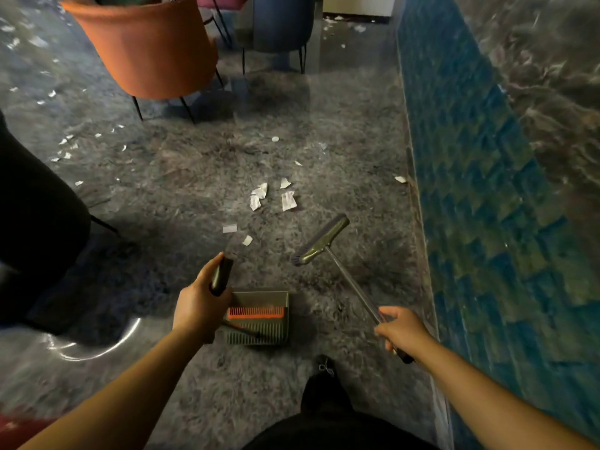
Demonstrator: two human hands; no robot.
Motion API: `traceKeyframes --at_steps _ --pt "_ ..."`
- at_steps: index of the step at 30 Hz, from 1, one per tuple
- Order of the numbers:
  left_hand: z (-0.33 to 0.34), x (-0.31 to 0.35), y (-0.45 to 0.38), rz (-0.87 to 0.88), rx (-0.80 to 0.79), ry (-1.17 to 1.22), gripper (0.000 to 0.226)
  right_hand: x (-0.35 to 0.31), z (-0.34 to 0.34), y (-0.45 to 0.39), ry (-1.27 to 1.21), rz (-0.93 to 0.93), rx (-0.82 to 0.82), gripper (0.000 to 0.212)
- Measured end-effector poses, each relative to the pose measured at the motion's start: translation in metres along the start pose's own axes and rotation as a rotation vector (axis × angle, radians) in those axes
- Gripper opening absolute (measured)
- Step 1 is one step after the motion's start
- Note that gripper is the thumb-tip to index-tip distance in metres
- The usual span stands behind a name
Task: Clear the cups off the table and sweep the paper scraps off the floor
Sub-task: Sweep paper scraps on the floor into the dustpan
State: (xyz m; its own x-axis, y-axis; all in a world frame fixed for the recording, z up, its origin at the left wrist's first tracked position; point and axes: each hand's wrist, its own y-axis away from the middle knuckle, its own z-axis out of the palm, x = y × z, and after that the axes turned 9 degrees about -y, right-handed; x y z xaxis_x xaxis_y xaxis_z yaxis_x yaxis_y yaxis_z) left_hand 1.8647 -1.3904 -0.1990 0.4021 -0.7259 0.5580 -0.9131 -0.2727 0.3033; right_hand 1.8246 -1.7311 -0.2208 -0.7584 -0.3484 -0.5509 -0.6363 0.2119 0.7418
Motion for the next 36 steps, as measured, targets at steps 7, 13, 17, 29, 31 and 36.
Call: traceKeyframes --at_steps 7,13,17,29,31,36 --pt "-0.010 0.053 -0.087 -0.053 0.093 0.047 0.070 -0.081 -0.034 -0.081 0.044 -0.028 -0.033 0.060" --pt "-0.019 0.075 -0.141 -0.130 0.098 0.137 0.072 -0.135 -0.039 -0.133 0.097 -0.034 -0.050 0.060" --pt "-0.022 0.081 -0.193 -0.133 0.120 0.146 0.071 -0.171 -0.036 -0.176 0.147 -0.009 -0.054 0.064" --pt "-0.058 0.084 -0.302 -0.116 0.118 -0.016 0.073 -0.285 -0.017 -0.276 0.280 -0.042 -0.133 0.064" --pt "-0.064 0.085 -0.315 -0.109 0.122 -0.038 0.074 -0.307 -0.011 -0.295 0.309 -0.066 -0.144 0.064" --pt "-0.076 0.089 -0.342 -0.096 0.087 -0.121 0.074 -0.372 -0.002 -0.344 0.418 -0.133 -0.166 0.066"
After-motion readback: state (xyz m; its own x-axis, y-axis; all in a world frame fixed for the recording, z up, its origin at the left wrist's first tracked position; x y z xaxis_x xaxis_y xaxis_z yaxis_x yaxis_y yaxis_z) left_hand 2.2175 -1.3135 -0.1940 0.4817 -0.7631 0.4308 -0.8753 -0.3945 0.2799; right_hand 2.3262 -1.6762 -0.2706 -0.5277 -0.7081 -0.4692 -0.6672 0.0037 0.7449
